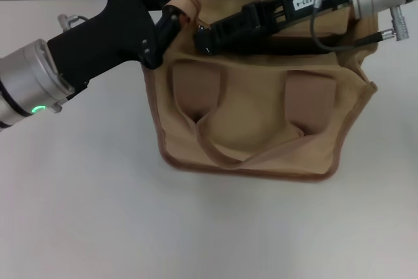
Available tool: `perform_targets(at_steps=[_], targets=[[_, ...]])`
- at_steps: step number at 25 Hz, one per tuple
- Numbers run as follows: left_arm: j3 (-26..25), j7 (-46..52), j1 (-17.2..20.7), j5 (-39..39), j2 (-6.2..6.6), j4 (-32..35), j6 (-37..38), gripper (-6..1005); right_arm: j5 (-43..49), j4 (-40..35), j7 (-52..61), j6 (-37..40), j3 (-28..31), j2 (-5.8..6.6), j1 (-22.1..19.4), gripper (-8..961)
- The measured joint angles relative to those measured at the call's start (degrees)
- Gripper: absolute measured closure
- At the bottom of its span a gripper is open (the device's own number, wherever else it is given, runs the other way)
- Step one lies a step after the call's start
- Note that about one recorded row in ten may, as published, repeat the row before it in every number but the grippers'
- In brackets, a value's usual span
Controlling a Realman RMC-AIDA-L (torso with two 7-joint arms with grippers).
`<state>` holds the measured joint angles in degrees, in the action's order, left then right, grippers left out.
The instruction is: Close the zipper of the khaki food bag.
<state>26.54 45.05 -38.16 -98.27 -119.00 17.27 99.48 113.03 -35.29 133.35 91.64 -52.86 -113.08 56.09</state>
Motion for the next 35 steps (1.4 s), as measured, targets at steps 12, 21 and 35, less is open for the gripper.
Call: perform_targets(at_steps=[12,21,35], targets=[[-0.23,-0.55,-2.6,1.29,-0.11,-2.58,-0.58,978,0.0,-0.23,0.05,-0.32,-0.12,-0.65,0.18,586],[0.09,-0.55,-1.97,2.5,0.02,-2.77,-1.11,978,0.0,-0.23,-1.9,-1.34,-0.18,-0.66,-0.05,769],[-0.26,-0.57,-1.92,2.84,0.05,-2.95,-1.61,978,0.59,-2.99,-2.87,-1.36,-0.95,-0.65,-0.77,845]])
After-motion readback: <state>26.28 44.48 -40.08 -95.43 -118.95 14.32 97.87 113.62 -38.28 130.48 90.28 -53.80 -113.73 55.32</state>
